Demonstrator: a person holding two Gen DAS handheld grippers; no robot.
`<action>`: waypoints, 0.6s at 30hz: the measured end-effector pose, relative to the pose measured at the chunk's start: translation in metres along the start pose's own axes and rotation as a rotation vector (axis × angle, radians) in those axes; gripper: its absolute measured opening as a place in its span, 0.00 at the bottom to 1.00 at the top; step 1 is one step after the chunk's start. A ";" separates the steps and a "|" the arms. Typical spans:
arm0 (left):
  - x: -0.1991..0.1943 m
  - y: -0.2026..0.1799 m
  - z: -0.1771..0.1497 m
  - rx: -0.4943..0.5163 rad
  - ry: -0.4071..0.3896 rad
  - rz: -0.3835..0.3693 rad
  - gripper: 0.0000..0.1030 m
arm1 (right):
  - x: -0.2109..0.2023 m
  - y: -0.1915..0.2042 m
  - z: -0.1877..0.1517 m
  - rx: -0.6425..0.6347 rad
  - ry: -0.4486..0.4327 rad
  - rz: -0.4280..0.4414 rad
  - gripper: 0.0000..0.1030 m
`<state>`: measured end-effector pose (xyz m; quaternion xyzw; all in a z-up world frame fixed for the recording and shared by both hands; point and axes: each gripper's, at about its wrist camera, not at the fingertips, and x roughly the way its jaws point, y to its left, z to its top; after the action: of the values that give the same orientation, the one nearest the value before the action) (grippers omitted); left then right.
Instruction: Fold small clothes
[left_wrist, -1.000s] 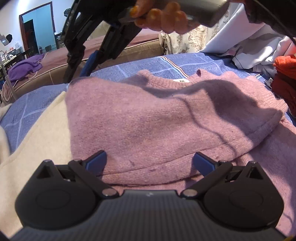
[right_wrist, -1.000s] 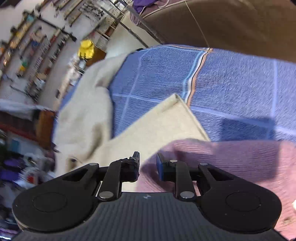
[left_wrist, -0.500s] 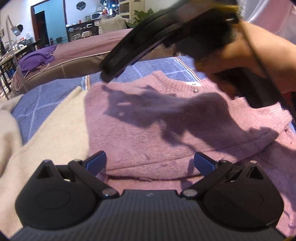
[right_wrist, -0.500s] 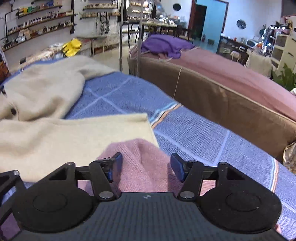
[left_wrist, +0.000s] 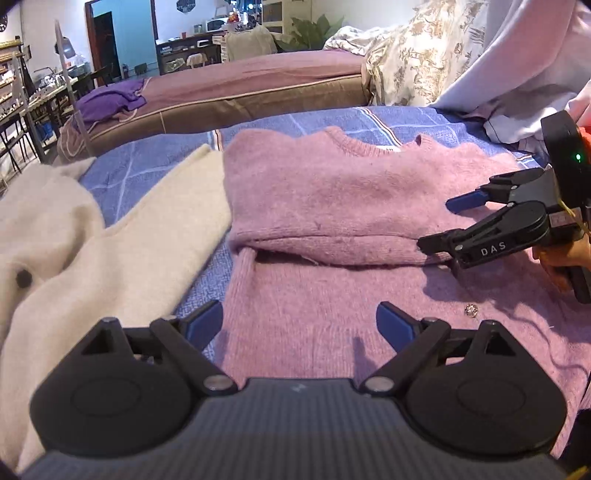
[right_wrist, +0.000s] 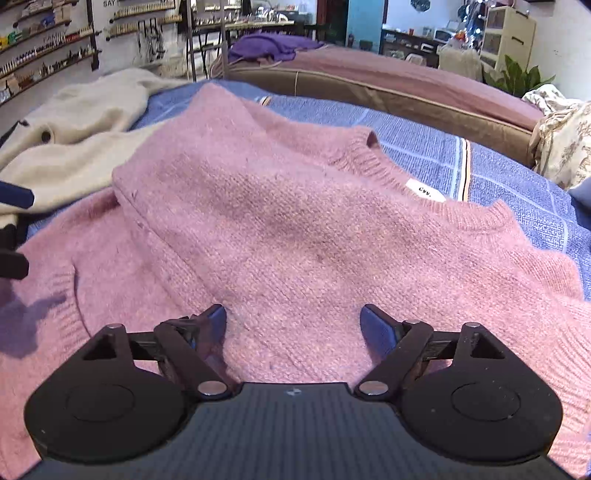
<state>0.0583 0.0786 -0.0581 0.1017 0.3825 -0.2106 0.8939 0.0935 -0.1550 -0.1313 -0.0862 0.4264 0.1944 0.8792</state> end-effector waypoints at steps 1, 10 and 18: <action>-0.008 -0.002 -0.002 -0.002 -0.019 0.005 0.95 | -0.005 0.001 0.004 0.016 -0.004 -0.010 1.00; -0.033 -0.009 -0.020 0.065 -0.031 -0.005 1.00 | -0.139 -0.002 -0.050 0.158 -0.117 0.014 1.00; -0.052 0.035 -0.076 0.000 0.006 -0.127 1.00 | -0.181 -0.014 -0.155 0.466 -0.071 -0.103 1.00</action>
<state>-0.0068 0.1518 -0.0720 0.0780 0.3909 -0.2664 0.8776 -0.1132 -0.2651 -0.0860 0.1041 0.4238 0.0485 0.8985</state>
